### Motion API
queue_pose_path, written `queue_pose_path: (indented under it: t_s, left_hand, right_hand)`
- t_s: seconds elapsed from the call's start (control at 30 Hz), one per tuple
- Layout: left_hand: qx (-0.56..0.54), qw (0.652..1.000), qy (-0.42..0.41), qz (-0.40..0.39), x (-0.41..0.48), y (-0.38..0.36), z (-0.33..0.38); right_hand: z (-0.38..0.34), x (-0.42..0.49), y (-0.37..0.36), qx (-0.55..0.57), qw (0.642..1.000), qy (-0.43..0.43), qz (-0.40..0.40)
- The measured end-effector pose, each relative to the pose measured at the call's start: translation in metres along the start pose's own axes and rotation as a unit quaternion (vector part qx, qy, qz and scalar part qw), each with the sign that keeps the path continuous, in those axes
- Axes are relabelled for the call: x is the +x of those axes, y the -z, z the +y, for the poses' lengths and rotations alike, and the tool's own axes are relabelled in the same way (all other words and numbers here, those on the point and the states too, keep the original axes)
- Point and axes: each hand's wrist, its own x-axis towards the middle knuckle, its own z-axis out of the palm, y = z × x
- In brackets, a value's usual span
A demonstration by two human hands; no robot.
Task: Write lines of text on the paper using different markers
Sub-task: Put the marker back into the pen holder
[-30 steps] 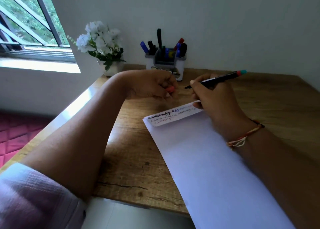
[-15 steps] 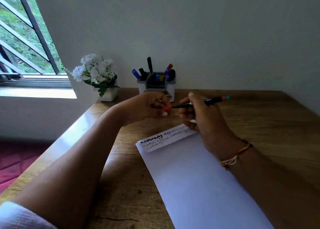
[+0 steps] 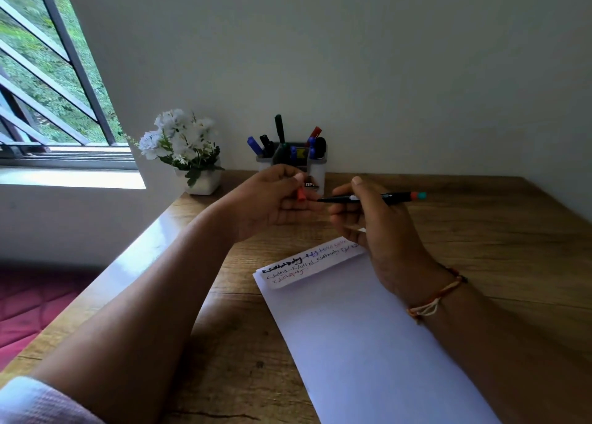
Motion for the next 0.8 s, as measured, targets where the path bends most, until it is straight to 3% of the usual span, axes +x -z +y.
queue_pose_path:
  t_s: [0.2,0.57,0.8]
  left_hand:
    - [-0.075,0.997,0.021,0.014,-0.0009,-0.0047,-0.0006]
    - [-0.066,0.997,0.034,-0.009,-0.0038,-0.0102,-0.0003]
    - [-0.076,0.996,0.036,-0.018,-0.0034,-0.0110,-0.0029]
  right_hand:
    - [0.0002,-0.0010,0.0002,0.010,0.999,0.016,-0.029]
    - [0.0064,0.0011,0.0010,0.029,0.998,0.036,-0.044]
    - [0.0075,0.0038,0.0038,-0.021,0.995,0.086,-0.049]
